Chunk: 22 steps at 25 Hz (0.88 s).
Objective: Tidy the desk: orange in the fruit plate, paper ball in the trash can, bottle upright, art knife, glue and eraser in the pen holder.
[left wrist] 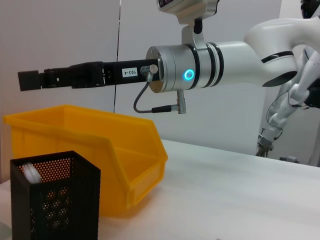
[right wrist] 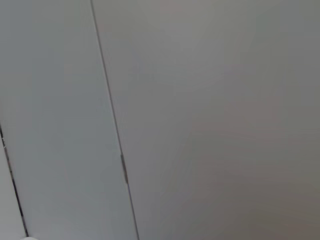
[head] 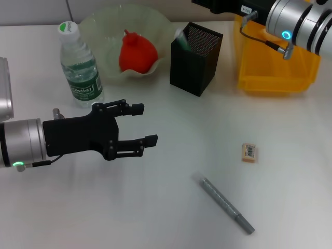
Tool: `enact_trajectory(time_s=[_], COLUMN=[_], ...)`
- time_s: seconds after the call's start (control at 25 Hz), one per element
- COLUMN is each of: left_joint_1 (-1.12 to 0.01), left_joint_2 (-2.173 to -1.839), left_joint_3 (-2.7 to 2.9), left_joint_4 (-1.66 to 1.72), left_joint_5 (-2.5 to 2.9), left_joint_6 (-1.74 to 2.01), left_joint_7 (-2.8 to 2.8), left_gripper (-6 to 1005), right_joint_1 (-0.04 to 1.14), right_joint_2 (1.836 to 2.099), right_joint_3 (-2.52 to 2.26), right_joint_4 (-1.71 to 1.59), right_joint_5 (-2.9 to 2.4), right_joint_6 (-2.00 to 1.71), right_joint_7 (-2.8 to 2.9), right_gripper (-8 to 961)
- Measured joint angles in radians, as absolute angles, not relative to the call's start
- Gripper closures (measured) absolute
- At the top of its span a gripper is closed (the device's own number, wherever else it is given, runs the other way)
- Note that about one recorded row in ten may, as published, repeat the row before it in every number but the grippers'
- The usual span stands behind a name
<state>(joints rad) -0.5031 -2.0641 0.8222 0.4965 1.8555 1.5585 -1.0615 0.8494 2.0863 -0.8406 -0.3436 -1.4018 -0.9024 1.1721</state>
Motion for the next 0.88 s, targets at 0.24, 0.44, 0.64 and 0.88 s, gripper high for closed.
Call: enact_trajectory(time_s=[0.24,0.44,0.64,0.88], left_joint_1=[-0.503,-0.505,-0.508,-0.511], left_joint_2=[-2.063,-2.063,-2.064,-2.065], left_joint_3=[0.822,0.822,0.822,0.822], left_joint_4=[0.497,0.498,0.496,0.495], left_joint_5=[1.857,1.858,1.858,1.857], left_joint_6=[1.558,1.56,1.561,1.559], left_joint_7=[-1.061,-1.061,-1.062,-1.062], left_gripper=[197,197,197,197], right_joint_1=[0.844,0.768,0.681,0.676], right_joint_2=[2.084,2.073,2.016,1.932], right_joint_3=[-0.834,-0.841,-0.846,-0.847], right_joint_4=[-0.351,-0.483,-0.667,-0.892], right_joint_5=[-1.377,-1.358,-1.411,-1.709], right_joint_6=[-0.921,-1.157,-1.491,-1.7], right_joint_7=[1.186,1.345,1.562,1.865], right_gripper=[200,190,187,189])
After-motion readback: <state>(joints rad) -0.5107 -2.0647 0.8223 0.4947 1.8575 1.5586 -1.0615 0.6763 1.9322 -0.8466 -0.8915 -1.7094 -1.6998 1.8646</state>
